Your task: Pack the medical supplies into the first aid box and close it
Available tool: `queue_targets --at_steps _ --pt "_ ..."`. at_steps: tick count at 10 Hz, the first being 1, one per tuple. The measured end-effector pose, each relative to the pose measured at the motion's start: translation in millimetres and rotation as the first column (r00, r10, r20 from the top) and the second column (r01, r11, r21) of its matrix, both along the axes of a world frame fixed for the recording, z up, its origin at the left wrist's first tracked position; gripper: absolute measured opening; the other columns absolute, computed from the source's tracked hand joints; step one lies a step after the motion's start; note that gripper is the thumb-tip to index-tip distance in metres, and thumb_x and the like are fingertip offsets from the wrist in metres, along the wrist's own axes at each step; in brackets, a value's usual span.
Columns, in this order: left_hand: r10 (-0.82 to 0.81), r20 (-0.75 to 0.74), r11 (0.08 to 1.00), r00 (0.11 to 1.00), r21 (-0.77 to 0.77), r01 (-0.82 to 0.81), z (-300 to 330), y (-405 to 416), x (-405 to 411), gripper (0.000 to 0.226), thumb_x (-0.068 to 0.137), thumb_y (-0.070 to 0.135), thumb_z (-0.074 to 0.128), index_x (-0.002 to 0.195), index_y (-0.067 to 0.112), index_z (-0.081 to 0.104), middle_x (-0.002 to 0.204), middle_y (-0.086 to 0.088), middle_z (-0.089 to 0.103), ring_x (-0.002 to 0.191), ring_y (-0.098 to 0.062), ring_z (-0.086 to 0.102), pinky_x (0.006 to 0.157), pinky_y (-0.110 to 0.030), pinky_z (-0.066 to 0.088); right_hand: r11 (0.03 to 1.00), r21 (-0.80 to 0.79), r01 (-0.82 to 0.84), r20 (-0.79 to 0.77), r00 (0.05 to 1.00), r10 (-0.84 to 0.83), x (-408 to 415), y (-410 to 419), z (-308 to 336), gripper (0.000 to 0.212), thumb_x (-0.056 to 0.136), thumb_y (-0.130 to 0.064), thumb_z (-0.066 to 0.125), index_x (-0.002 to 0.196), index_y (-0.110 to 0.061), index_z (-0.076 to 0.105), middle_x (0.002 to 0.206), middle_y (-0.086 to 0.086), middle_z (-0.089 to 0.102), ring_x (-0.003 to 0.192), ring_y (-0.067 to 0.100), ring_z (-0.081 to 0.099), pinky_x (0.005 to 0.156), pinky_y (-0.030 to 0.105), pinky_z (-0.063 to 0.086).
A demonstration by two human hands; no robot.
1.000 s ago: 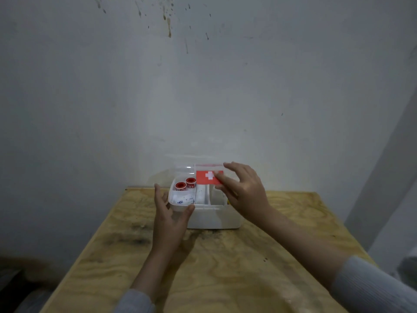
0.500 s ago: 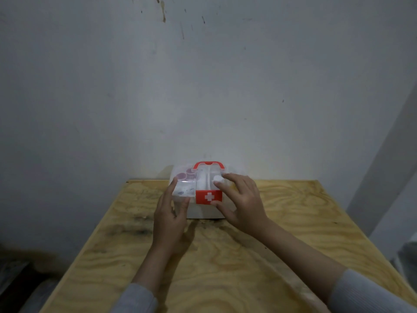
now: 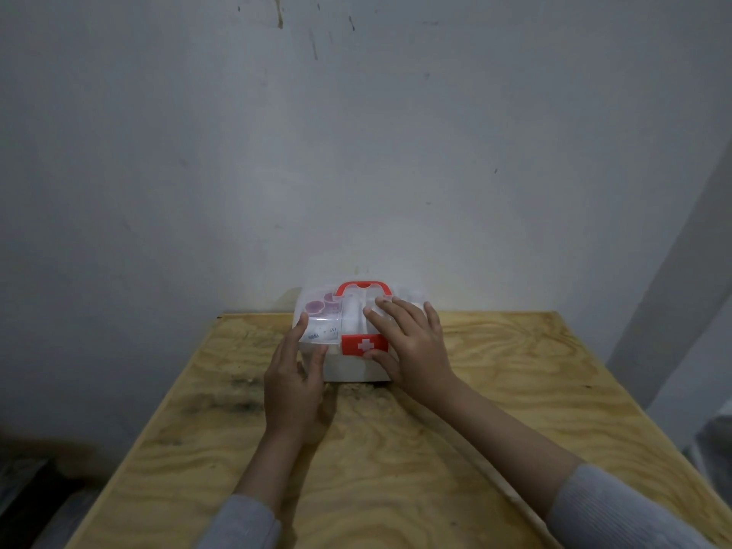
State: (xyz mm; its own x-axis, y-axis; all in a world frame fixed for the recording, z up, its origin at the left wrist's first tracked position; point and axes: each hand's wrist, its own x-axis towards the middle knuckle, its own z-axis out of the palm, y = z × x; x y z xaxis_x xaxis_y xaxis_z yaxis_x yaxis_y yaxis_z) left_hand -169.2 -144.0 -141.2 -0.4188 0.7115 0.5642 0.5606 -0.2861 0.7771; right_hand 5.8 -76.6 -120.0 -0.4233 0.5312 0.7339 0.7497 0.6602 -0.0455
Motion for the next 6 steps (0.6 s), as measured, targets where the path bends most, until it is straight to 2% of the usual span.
queue_targets --at_steps 1,2,3,4,5,6 --pt "-0.003 -0.001 1.0 1.0 -0.004 0.003 -1 2 0 0.049 0.088 0.027 0.058 0.135 0.029 0.043 0.129 0.011 0.047 0.113 -0.011 0.051 0.075 -0.029 0.058 1.0 -0.001 -0.002 0.006 1.0 0.002 0 4 -2 0.056 0.078 -0.046 0.064 0.127 -0.026 0.047 0.131 0.005 0.06 0.123 0.024 0.052 0.105 0.053 0.033" --pt "-0.006 -0.041 0.999 0.999 -0.044 0.004 3 11 -4 0.049 0.089 0.029 0.058 0.135 0.029 0.042 0.133 0.001 0.053 0.113 -0.013 0.053 0.077 -0.035 0.059 0.997 -0.075 0.019 0.027 0.999 -0.017 -3 9 5 0.056 0.078 -0.046 0.066 0.127 -0.025 0.049 0.131 0.005 0.059 0.124 0.026 0.053 0.105 0.056 0.033" --pt "-0.008 -0.081 0.993 0.997 -0.116 -0.001 14 28 -8 0.045 0.089 0.03 0.057 0.131 0.03 0.042 0.127 -0.004 0.058 0.107 -0.021 0.059 0.075 -0.041 0.058 0.989 -0.137 0.049 0.043 0.998 -0.043 -5 23 15 0.057 0.073 -0.041 0.072 0.124 -0.023 0.053 0.13 0.005 0.06 0.122 0.027 0.054 0.103 0.06 0.033" --pt "-0.008 -0.15 0.974 0.989 -0.227 -0.027 29 39 -7 0.044 0.09 0.025 0.055 0.129 0.027 0.037 0.12 -0.007 0.061 0.097 -0.024 0.062 0.069 -0.037 0.057 0.967 -0.236 0.094 0.085 0.994 -0.076 -12 27 29 0.057 0.071 -0.039 0.074 0.121 -0.025 0.052 0.13 0.003 0.058 0.122 0.025 0.052 0.103 0.063 0.035" --pt "-0.007 -0.198 0.943 0.98 -0.328 -0.059 44 53 -8 0.043 0.088 0.017 0.055 0.121 0.026 0.029 0.109 -0.013 0.063 0.088 -0.03 0.064 0.066 -0.041 0.056 0.965 -0.242 0.097 0.142 0.988 -0.063 -20 31 41 0.055 0.075 -0.04 0.07 0.123 -0.024 0.049 0.131 0.002 0.055 0.124 0.025 0.049 0.108 0.063 0.029" --pt "0.019 -0.193 0.922 0.981 -0.377 -0.092 41 53 -9 0.062 0.079 0.022 0.061 0.129 0.028 0.024 0.128 -0.016 0.047 0.108 -0.032 0.056 0.077 -0.043 0.055 0.931 -0.362 0.043 -0.001 0.999 -0.047 -17 26 49 0.065 0.078 -0.043 0.066 0.133 -0.022 0.041 0.139 0.001 0.048 0.129 0.022 0.043 0.111 0.057 0.027"
